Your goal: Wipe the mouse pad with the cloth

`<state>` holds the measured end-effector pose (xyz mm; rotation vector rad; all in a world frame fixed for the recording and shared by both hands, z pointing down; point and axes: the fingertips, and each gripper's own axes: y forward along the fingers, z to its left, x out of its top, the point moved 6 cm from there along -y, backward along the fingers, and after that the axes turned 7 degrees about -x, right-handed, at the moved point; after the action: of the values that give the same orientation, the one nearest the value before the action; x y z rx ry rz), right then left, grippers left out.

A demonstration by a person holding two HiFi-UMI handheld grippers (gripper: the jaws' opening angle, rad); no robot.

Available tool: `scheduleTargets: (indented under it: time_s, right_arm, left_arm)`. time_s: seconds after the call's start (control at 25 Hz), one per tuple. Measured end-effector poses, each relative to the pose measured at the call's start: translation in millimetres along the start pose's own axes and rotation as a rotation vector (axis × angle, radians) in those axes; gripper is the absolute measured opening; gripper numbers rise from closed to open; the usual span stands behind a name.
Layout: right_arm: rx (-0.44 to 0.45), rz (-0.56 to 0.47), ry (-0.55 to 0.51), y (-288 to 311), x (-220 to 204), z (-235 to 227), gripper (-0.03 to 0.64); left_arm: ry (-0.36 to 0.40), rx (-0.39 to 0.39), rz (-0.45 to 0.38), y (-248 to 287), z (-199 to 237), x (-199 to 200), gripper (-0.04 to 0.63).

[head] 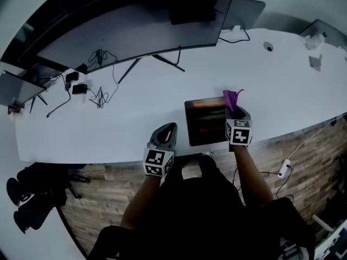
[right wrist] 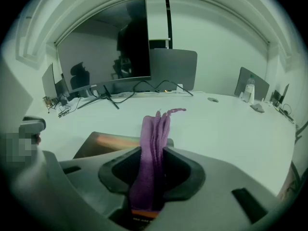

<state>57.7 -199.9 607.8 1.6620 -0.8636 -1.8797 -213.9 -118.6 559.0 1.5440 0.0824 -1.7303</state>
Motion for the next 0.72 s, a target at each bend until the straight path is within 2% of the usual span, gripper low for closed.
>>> scheduleTargets:
  time_s: [0.36, 0.72]
  right_arm:
    - [0.153, -0.020, -0.053, -27.0, 1.0, 66.0, 0.141]
    - [0.276, 0.012, -0.073, -34.0, -12.8, 130.1, 0.141]
  left_arm:
    - [-0.028, -0.013, 0.008, -6.3, -0.3, -3.8, 0.023]
    - [-0.039, 0.024, 0.016, -28.6, 9.5, -16.1, 0.023]
